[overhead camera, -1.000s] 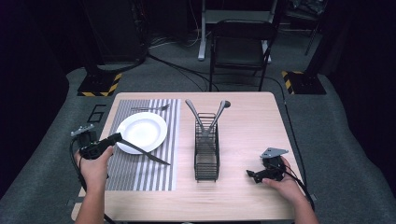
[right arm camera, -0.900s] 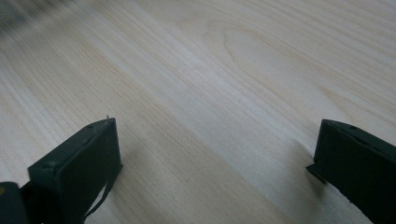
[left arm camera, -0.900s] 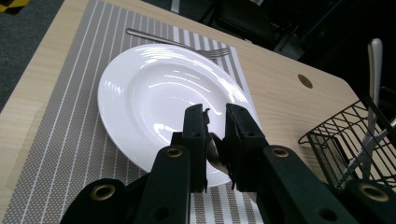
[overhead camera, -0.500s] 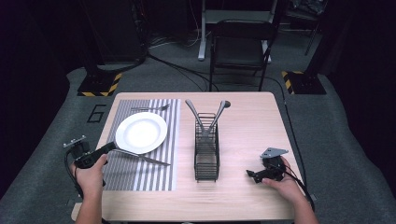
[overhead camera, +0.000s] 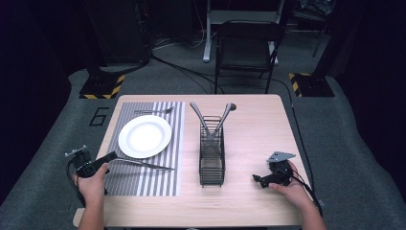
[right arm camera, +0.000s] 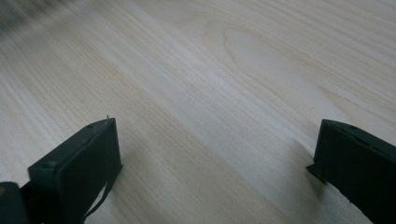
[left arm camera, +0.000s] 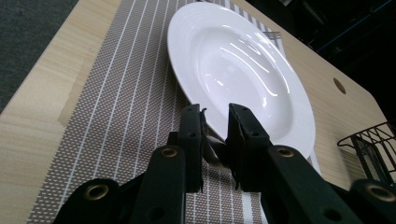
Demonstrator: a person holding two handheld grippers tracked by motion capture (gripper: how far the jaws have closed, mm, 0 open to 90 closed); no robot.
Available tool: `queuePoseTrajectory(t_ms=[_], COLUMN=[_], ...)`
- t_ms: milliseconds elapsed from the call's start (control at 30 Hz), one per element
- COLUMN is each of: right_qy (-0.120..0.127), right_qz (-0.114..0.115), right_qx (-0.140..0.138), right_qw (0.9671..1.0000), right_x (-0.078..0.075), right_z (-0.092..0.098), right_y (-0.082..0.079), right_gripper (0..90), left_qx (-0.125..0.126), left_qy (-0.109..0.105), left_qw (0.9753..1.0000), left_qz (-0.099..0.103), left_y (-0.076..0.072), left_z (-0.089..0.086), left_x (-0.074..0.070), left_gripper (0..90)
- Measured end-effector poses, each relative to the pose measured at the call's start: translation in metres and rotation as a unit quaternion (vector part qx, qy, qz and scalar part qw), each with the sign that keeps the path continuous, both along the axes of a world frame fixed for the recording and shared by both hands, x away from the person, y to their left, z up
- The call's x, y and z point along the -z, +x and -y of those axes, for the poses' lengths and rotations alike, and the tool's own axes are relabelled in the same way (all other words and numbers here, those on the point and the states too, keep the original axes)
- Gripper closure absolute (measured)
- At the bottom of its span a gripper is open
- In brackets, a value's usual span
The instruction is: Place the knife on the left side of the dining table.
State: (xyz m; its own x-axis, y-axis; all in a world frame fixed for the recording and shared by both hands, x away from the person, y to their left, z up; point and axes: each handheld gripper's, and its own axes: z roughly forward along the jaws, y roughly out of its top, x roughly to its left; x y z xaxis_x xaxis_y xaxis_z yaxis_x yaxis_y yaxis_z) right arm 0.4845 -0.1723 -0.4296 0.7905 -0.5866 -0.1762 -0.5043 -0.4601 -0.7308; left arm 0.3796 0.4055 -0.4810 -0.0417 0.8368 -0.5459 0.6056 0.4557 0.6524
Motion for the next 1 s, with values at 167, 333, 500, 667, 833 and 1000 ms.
queuePoseTrajectory(t_ms=[167,333,500,667,833,1000], right_qy=[-0.002,-0.002,0.0,-0.002,-0.002,-0.002], right_qz=[0.002,0.001,0.0,0.002,0.001,0.001], right_qx=[0.002,0.001,0.0,0.001,0.001,0.001], right_qw=[1.0,1.0,1.0,1.0,1.0,1.0], right_x=[0.0,0.0,0.0,0.0,0.0,0.0], right_z=[0.0,0.0,0.0,0.0,0.0,0.0], right_y=[0.0,0.0,0.0,0.0,0.0,0.0], right_gripper=[0.0,0.0,0.0,0.0,0.0,0.0], left_qx=[-0.003,-0.002,-0.005,-0.004,-0.005,-0.006], left_qy=[0.002,0.003,0.003,0.006,0.0,0.003], left_qw=[0.9999,0.9998,0.9995,0.9993,0.9988,0.9986], left_qz=[-0.013,-0.021,-0.03,-0.038,-0.05,-0.052], left_y=[0.002,0.004,0.003,0.003,0.003,0.005], left_z=[-0.003,-0.005,-0.006,-0.007,-0.009,-0.009], left_x=[0.009,0.015,0.02,0.024,0.03,0.032], left_gripper=[75.1,75.1,75.0,74.9,75.0,75.2])
